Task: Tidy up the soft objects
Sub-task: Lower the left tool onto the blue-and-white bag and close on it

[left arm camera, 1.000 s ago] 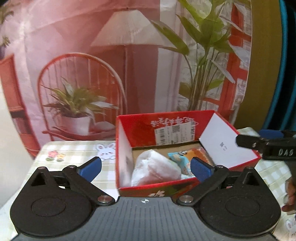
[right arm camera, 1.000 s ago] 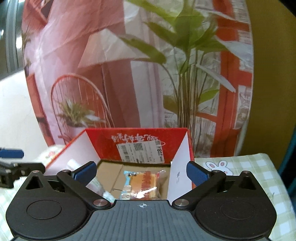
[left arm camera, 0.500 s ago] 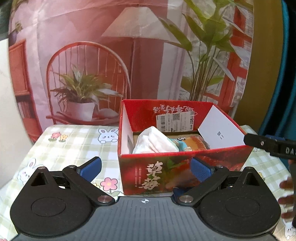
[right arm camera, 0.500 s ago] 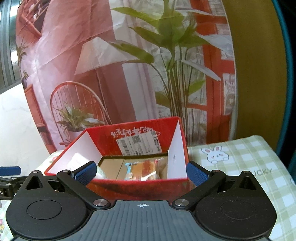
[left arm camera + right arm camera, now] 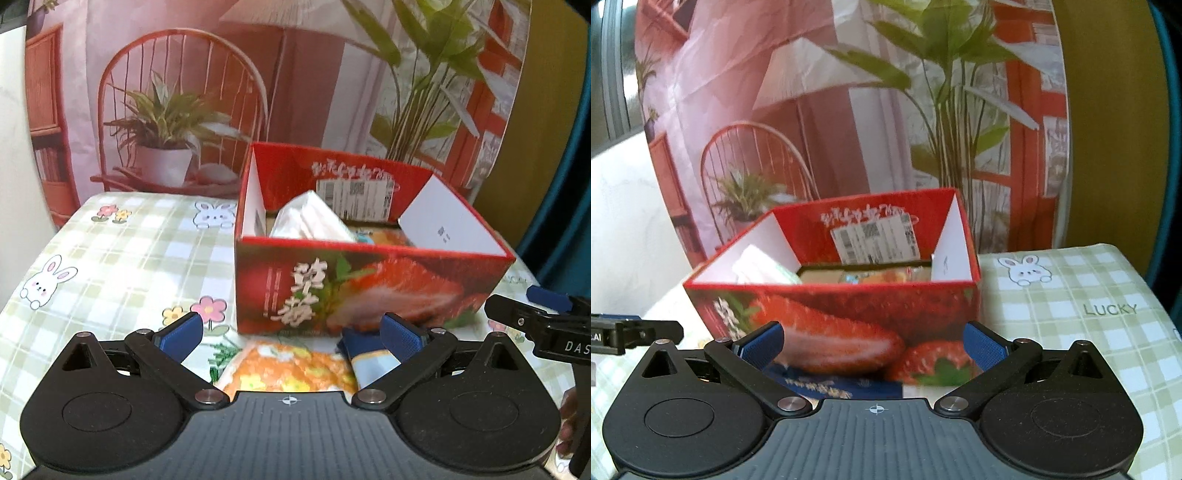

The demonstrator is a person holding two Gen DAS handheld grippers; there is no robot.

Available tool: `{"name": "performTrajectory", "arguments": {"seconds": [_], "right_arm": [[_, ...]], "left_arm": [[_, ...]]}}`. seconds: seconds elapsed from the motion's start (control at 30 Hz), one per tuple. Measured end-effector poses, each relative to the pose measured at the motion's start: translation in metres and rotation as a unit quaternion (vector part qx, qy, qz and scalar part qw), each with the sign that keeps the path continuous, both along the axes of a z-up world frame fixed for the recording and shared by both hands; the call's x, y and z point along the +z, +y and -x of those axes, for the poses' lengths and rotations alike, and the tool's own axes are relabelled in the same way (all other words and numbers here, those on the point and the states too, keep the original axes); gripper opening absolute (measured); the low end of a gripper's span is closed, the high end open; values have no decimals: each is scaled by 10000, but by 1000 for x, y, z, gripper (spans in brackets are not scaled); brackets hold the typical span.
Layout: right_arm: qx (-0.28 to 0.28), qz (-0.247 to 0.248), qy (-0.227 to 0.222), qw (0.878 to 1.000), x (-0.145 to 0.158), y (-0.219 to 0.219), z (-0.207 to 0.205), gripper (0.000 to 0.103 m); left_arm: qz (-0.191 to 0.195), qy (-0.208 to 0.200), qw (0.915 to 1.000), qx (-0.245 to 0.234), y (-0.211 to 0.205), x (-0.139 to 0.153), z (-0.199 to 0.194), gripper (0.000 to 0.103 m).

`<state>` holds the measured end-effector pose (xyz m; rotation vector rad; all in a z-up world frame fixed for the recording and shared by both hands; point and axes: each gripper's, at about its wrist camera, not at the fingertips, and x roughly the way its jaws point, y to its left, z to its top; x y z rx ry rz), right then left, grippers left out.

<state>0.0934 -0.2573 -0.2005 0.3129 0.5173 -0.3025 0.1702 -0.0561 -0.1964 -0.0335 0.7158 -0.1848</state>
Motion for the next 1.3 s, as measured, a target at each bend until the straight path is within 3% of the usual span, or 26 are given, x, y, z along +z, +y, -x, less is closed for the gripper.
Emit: {"name": "performTrajectory", "arguments": {"seconds": [0.23, 0.37, 0.6, 0.8, 0.93, 1.1, 1.2, 1.3], "right_arm": [[57, 414, 408, 9983, -13, 7, 3, 103], [138, 109, 546, 9984, -20, 5, 3, 103], [439, -294, 840, 9951, -35, 7, -1, 97], [687, -825, 1020, 9890, -51, 10, -9, 83], [833, -848, 1075, 9871, -54, 13, -13, 82], [857, -1074, 1123, 9841, -60, 7, -16, 82], [880, -1231, 1097, 9824, -62, 5, -16, 79], [955, -1199, 1065, 9824, -59, 8, -15, 74]], "left_arm": [[-291, 32, 9992, -283, -8, -6, 4, 101], [-196, 128, 9987, -455, -10, -9, 3, 96], [360, 665, 9936, -833, -11, -25, -8, 68], [509, 1120, 9862, -1107, -25, -43, -32, 64], [673, 1375, 9806, -1224, -30, -56, -44, 64], [684, 1420, 9776, -1397, -36, -62, -51, 64], [849, 1485, 9731, -1541, -35, -63, -53, 54], [838, 1417, 9730, -1615, -38, -60, -50, 53]]}}
